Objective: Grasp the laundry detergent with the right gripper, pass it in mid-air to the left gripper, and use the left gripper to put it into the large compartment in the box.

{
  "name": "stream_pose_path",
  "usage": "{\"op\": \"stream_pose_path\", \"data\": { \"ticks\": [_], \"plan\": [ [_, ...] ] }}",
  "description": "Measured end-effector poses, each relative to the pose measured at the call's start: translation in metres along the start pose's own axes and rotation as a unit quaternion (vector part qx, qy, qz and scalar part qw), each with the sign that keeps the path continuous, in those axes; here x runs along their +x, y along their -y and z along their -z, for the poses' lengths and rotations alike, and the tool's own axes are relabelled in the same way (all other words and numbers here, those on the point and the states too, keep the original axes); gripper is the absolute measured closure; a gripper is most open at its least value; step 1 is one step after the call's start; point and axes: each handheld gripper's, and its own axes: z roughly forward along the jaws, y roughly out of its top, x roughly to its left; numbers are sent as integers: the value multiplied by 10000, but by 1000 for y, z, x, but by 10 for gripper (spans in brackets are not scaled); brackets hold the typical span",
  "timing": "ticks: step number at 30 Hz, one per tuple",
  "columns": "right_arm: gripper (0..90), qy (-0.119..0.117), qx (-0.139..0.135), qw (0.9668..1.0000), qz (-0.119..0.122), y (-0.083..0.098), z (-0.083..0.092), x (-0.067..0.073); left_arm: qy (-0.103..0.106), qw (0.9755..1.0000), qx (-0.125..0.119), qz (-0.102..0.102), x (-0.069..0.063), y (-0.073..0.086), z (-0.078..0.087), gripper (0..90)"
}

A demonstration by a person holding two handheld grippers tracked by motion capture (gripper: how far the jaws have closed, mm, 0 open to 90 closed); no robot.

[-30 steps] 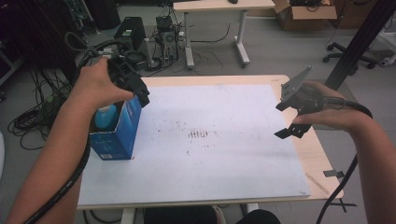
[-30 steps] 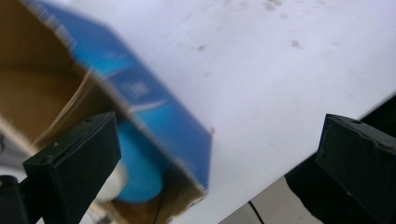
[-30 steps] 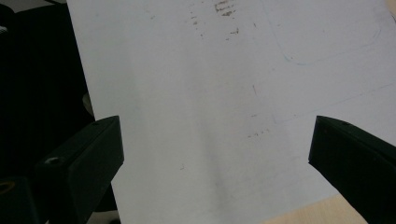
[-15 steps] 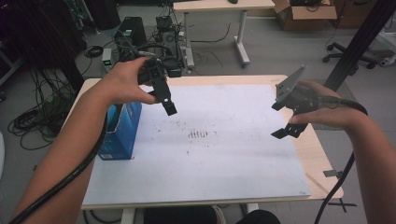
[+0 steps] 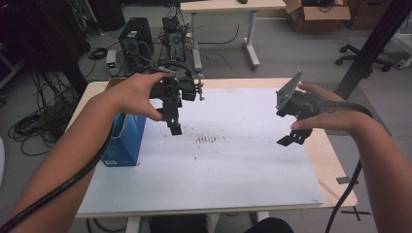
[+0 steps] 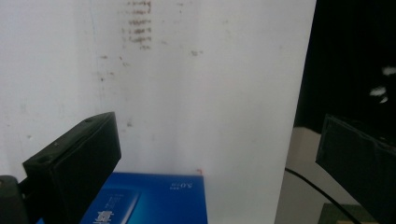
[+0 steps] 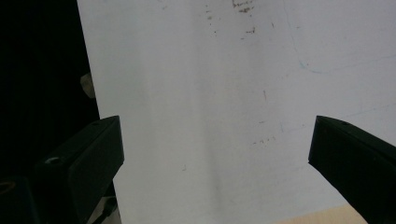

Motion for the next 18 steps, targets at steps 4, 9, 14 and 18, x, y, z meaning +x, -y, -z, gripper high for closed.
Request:
{"op": "stream_pose_path", "data": {
  "ticks": [4, 9, 14, 18],
  "plan": [
    [32, -34, 48, 10000, -45, -1, -3, -2, -65, 10000, -34, 27, 0, 2, -3, 2],
    [32, -39, 93, 9999, -95, 0, -8, -2, -92, 9998, -165, 28, -2, 0, 1, 2],
    [34, -46, 80, 9999, -86, 1, -10, -1, -125, 9997, -221, 21, -7, -1, 6, 2],
    [32, -36, 17, 9999, -117, 1, -9, -1, -143, 9998, -153, 24, -7, -2, 7, 2]
  ]
}}
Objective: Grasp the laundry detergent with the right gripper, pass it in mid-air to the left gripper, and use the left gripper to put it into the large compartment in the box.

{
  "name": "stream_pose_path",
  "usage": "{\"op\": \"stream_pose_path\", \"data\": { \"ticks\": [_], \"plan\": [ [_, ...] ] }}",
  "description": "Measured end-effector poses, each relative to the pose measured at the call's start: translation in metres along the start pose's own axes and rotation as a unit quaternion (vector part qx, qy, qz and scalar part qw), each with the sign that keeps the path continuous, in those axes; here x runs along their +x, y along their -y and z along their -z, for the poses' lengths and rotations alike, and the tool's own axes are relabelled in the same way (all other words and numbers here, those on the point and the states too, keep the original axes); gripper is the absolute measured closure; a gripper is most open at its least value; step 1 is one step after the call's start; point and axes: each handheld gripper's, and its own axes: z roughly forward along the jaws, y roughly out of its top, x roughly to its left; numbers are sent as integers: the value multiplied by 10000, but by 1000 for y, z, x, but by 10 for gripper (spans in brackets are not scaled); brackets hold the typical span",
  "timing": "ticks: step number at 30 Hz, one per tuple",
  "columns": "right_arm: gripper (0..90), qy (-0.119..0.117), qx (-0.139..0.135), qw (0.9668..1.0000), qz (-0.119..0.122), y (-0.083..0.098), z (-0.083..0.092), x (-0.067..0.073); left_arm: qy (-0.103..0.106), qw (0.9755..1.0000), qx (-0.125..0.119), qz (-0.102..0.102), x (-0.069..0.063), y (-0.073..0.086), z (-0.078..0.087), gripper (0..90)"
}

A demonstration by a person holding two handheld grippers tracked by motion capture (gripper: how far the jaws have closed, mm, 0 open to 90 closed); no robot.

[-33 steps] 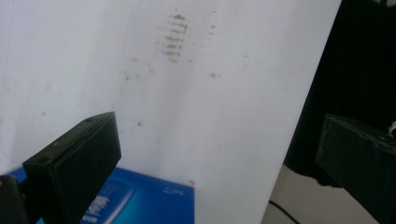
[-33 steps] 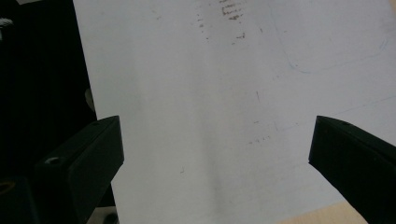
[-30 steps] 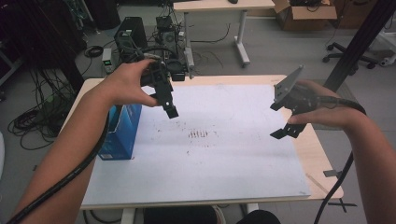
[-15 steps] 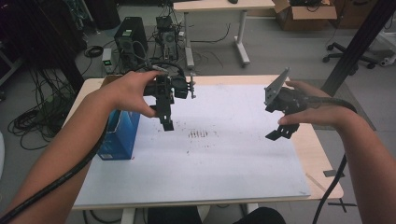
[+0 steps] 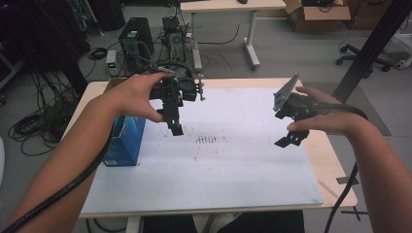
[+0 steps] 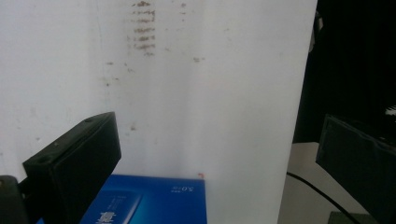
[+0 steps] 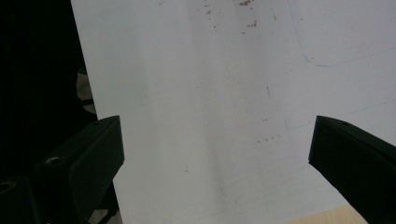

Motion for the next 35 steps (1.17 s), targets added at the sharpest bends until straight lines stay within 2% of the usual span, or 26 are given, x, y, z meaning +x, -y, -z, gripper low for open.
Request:
{"op": "stream_pose_path", "data": {
  "ticks": [5, 15, 21, 25, 32, 35],
  "plan": [
    [33, 35, 147, 9999, -32, -2, 3, -2, -61, 9999, 94, 31, 4, -2, -2, 2],
    [33, 35, 185, 9998, -24, -11, 6, -7, -109, 9999, 37, 15, 7, 1, 0, 2],
    [32, 45, 232, 9997, -26, -13, 4, -8, -164, 9997, 167, 44, 7, 2, -1, 2],
    [34, 45, 262, 9996, -47, -13, 2, -7, -159, 9998, 133, 9, 4, 3, 1, 2],
    [35, 60, 260, 9996, -57, -14, 5, -5, -143, 9998, 127, 70, 5, 3, -2, 2],
    [32, 124, 215, 9996, -132, -13, 8, -6, -128, 9999, 79, 77, 5, 4, -3, 2]
  ]
}}
